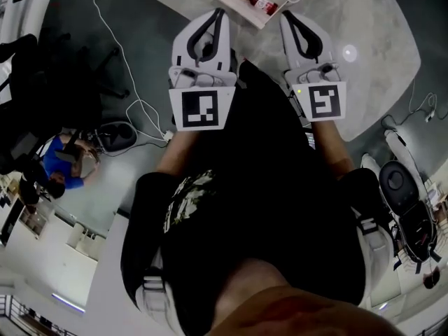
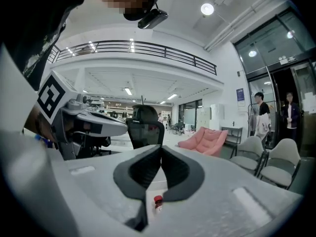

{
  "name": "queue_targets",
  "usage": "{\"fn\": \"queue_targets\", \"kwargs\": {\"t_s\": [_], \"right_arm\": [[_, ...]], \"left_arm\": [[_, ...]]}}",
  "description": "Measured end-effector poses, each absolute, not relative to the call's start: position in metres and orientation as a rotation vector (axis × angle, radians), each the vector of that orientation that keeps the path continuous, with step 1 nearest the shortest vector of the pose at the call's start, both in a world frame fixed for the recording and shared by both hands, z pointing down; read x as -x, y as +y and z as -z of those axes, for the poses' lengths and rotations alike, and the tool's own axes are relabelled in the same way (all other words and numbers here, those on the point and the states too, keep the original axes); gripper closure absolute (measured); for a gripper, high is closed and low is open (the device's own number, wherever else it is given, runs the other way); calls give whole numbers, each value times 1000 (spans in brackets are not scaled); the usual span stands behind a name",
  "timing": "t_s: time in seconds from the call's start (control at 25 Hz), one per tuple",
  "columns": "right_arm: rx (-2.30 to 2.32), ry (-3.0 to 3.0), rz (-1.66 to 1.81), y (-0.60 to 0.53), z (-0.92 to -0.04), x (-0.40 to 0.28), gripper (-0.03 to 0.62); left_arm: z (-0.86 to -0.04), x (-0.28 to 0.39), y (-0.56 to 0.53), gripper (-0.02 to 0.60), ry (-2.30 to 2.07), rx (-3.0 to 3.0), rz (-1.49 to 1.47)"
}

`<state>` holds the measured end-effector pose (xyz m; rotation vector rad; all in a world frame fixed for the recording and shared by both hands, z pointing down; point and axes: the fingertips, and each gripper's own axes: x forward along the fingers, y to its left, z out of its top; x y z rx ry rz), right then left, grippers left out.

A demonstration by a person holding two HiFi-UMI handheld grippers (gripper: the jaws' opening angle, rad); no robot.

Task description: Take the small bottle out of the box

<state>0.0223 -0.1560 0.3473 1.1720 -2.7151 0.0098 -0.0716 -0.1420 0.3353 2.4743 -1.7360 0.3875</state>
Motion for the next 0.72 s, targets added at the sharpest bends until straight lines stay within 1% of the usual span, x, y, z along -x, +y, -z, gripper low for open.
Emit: {"fn": "queue_targets", "kwargs": {"t_s": [0.16,0.2,0.24,0.28,0.44,0.6,0.72], "right_arm": [[-1145,-2687,-25,-175,-372,-12,594],[-1159,-2682,-55,-178,-379,-12,566],[-1181,-2685,-93,-182,-386,-11,454],[-1205,-2690,-136,-186,-391,-11,444],[-1202,-2654,-181,-209,-414,-11,444],[-1134,-2558,-245,-223,-464,-10,442],[-1074,-2519,-266,-239,-492,-8,401]], "left_arm": [[-368,72,-164,568,-1642,-2466,-410],[-376,71,-166,568,-1615,-2467,-422],[-384,70,-169,568,-1591,-2466,-429],[-393,70,-173,568,-1570,-2459,-437],[-420,71,-200,567,-1512,-2446,-485],[-459,72,-214,568,-1450,-2409,-523],[-484,69,-225,568,-1418,-2382,-536]]}}
